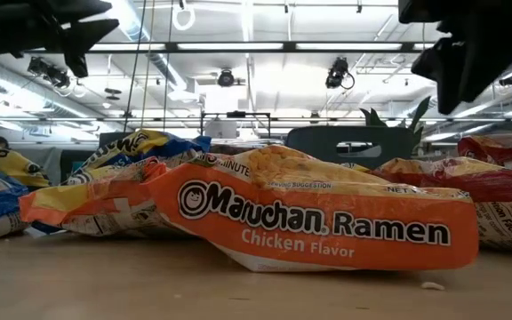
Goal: Sort Maruchan noodles
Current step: Put the red noodle pack into the green bin
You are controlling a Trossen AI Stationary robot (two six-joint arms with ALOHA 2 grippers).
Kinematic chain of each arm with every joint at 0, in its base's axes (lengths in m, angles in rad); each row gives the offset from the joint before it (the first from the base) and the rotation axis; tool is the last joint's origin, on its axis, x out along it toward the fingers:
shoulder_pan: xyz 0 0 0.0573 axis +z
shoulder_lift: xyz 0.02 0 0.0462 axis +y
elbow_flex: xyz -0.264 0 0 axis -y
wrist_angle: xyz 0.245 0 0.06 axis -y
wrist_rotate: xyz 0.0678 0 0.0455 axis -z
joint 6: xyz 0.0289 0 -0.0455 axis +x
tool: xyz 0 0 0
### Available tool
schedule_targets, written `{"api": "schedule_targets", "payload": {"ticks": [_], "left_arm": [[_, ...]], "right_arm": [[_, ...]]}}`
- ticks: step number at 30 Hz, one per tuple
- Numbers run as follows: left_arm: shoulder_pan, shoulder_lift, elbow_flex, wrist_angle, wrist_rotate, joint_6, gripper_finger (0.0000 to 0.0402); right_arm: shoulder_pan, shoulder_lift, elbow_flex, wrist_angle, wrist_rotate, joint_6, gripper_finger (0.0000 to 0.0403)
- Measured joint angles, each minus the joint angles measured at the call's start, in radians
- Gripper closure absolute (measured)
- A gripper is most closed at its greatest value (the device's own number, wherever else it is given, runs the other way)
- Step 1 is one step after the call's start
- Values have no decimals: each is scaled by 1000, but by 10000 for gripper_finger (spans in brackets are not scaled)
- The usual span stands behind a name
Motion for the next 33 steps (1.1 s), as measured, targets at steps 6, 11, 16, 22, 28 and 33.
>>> {"api": "schedule_targets", "payload": {"ticks": [6, 11, 16, 22, 28, 33], "left_arm": [[0, 0, 0, 19, -53, -3, 260], [0, 0, 0, 56, -54, 0, 260], [0, 0, 0, 58, -55, 0, 260], [0, 0, 0, 58, -55, 23, 260], [0, 0, 0, 58, -54, 24, 260], [0, 0, 0, 58, -54, 27, 260]], "right_arm": [[47, 115, 33, -5, 63, 2, 235], [53, 187, 45, -42, 72, -51, 240], [51, 232, 45, -64, 69, -48, 269], [20, 227, 45, -67, 55, -10, 343], [-27, 207, 89, -198, -22, 58, 393], [-57, 207, 207, -436, 28, 131, 375]]}}
